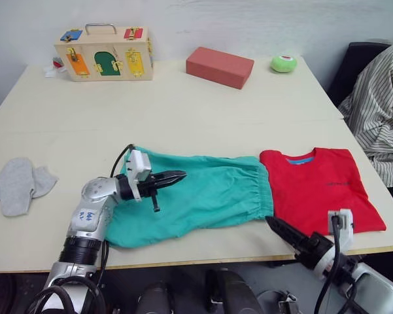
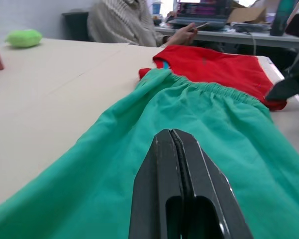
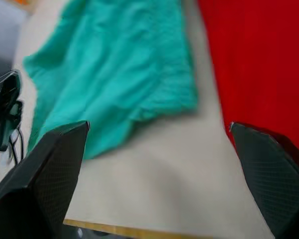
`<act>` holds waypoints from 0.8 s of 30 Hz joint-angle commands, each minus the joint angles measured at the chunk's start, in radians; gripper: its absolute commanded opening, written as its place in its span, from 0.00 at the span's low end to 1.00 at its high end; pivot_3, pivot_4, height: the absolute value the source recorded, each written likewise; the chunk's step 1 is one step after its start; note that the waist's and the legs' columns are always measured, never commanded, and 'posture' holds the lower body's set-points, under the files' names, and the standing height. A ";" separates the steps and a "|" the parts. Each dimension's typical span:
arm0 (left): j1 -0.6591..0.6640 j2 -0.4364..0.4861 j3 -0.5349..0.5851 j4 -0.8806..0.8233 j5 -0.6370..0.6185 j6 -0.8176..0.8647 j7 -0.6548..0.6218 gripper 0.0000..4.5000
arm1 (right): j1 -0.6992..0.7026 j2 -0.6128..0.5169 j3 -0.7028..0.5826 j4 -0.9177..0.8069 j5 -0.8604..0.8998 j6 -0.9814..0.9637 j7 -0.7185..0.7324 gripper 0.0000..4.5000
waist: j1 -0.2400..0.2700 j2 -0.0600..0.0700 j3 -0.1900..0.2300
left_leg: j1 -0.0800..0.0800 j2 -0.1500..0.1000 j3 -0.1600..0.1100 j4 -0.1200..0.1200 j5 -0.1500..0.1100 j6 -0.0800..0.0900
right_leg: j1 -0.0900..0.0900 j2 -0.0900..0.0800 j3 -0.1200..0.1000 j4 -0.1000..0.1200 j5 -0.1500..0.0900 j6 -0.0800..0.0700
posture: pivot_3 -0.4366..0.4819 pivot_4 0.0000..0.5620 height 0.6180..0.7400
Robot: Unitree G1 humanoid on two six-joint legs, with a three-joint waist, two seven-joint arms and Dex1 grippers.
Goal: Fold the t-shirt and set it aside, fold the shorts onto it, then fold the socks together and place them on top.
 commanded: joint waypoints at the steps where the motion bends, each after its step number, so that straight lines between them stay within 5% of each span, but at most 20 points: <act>1: -0.034 -0.026 -0.037 0.087 0.050 -0.080 -0.033 0.00 | -0.024 0.005 0.069 -0.036 0.125 -0.030 -0.133 1.00 | -0.001 -0.002 0.000 | 0.000 0.000 0.000 -0.001 0.000 0.000 | 0.000 0.001 0.001 0.000 0.000 0.002 | 0.48 0.27 1.00; 10: -0.080 -0.057 -0.045 0.309 0.130 -0.185 -0.017 0.00 | -0.335 0.145 0.262 0.115 0.167 -0.103 -0.340 1.00 | 0.000 -0.009 0.001 | 0.000 0.001 -0.001 -0.001 0.001 0.000 | -0.001 0.002 0.002 -0.001 0.000 0.003 | 0.48 0.27 1.00; 16: -0.078 -0.059 -0.032 0.325 0.145 -0.205 0.003 0.00 | -0.382 0.192 0.280 0.108 0.204 -0.131 -0.402 1.00 | 0.000 -0.010 0.001 | 0.000 0.001 -0.001 -0.001 0.001 0.000 | 0.000 0.002 0.002 -0.002 0.000 0.003 | 0.48 0.27 1.00; 24: -0.047 -0.065 -0.035 0.315 0.150 -0.207 0.013 0.00 | -0.481 0.284 0.322 0.298 -0.167 -0.149 -0.311 1.00 | -0.005 -0.013 -0.002 | 0.001 0.002 0.000 -0.001 0.002 0.000 | 0.004 0.002 0.002 -0.001 0.001 0.002 | 0.48 0.27 1.00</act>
